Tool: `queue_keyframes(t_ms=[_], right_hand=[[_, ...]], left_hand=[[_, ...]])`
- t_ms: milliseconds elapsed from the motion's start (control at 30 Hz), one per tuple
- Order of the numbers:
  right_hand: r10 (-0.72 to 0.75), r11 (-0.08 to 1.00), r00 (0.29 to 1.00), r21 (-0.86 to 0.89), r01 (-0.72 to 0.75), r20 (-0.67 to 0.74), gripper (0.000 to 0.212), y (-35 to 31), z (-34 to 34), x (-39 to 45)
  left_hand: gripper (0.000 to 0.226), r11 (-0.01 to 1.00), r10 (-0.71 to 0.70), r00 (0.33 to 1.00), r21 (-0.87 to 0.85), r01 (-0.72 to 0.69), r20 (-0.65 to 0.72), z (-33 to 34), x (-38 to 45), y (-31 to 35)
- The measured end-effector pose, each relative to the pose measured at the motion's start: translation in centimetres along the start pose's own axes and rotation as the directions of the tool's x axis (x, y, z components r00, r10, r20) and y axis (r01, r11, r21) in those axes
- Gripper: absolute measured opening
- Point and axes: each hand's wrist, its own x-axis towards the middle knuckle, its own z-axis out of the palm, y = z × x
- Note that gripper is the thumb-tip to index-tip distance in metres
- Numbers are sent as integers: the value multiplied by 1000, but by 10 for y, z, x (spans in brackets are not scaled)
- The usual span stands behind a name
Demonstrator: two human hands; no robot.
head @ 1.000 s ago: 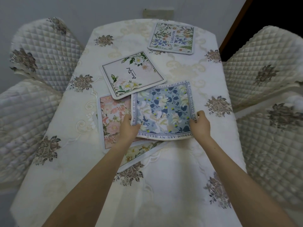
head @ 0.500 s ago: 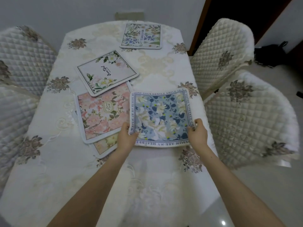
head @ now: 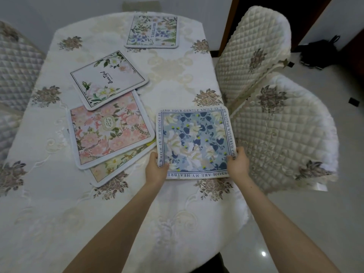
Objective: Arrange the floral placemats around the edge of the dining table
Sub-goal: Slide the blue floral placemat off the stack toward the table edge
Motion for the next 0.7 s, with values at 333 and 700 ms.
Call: queue_keyframes(t_ms=[333, 700], right_hand=[[3, 991, 1000, -137, -5, -19, 28, 21, -10, 4], [-417, 708, 880, -525, 472, 229, 56, 13, -4, -10]], left_hand=[[18, 995, -40, 998, 94, 44, -45, 12, -18, -12], [64, 666, 330, 942, 694, -274, 56, 20, -20, -11]])
